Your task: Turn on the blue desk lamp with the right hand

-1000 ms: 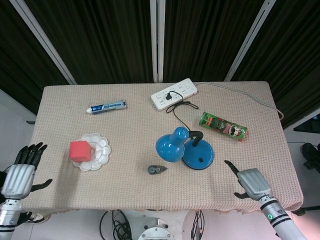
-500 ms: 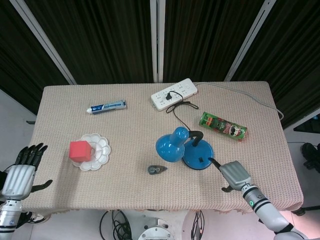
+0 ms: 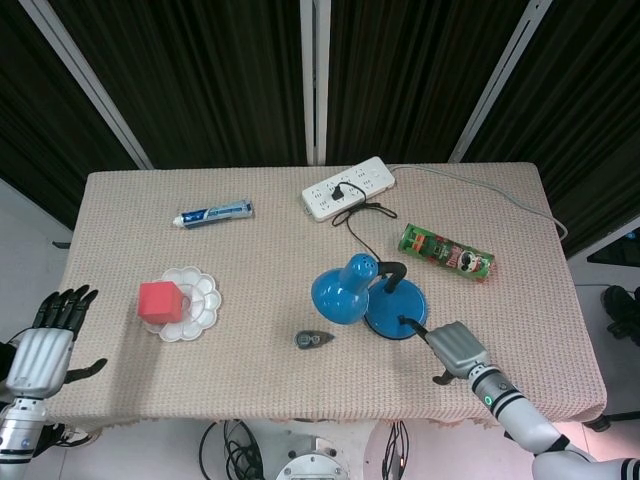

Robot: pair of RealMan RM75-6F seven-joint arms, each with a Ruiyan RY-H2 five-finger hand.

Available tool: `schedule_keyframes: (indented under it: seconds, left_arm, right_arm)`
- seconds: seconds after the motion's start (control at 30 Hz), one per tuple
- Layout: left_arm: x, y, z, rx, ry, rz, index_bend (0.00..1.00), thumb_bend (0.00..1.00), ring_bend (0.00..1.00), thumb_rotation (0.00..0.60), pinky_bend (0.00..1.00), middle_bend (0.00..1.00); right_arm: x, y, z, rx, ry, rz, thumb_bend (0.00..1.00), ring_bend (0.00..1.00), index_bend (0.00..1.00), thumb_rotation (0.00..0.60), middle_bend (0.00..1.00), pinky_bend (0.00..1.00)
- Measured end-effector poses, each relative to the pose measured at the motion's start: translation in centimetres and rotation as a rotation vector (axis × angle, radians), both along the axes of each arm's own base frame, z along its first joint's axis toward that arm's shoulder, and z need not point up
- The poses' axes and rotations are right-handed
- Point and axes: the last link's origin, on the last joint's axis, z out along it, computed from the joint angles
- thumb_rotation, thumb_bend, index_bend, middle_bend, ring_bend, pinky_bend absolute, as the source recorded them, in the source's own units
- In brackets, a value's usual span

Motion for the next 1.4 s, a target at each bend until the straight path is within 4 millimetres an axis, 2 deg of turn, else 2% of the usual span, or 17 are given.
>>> schedule_keyframes:
  seconds: [0.97, 1.17, 1.4]
  left_arm:
    - [-0.2, -0.2, 0.1, 0.006, -0.005, 0.002, 0.00, 0.03, 0.00, 0.600, 0.00, 0.00]
    - [-0.2, -0.3, 0.2, 0.009, -0.006, 0.001, 0.00, 0.03, 0.00, 0.600, 0.00, 0.00]
    - [0.0, -0.1, 0.2, 0.006, -0.005, -0.005, 0.00, 0.03, 0.00, 0.600, 0.00, 0.00]
  right_arm:
    - [-0.9, 0.7, -1.2, 0.014, -0.002, -0.050, 0.07, 0.82, 0.00, 0.600, 0.93, 0.82]
    - [-0.2, 0.4, 0.5, -0.092, -0.050, -0.013, 0.07, 0.82, 0.00, 0.600, 0.93, 0.82]
    - [-0.9, 1.2, 5.4, -0.311, -0.114, 0.002, 0.06, 0.81, 0.00, 0.600, 0.91, 0.80]
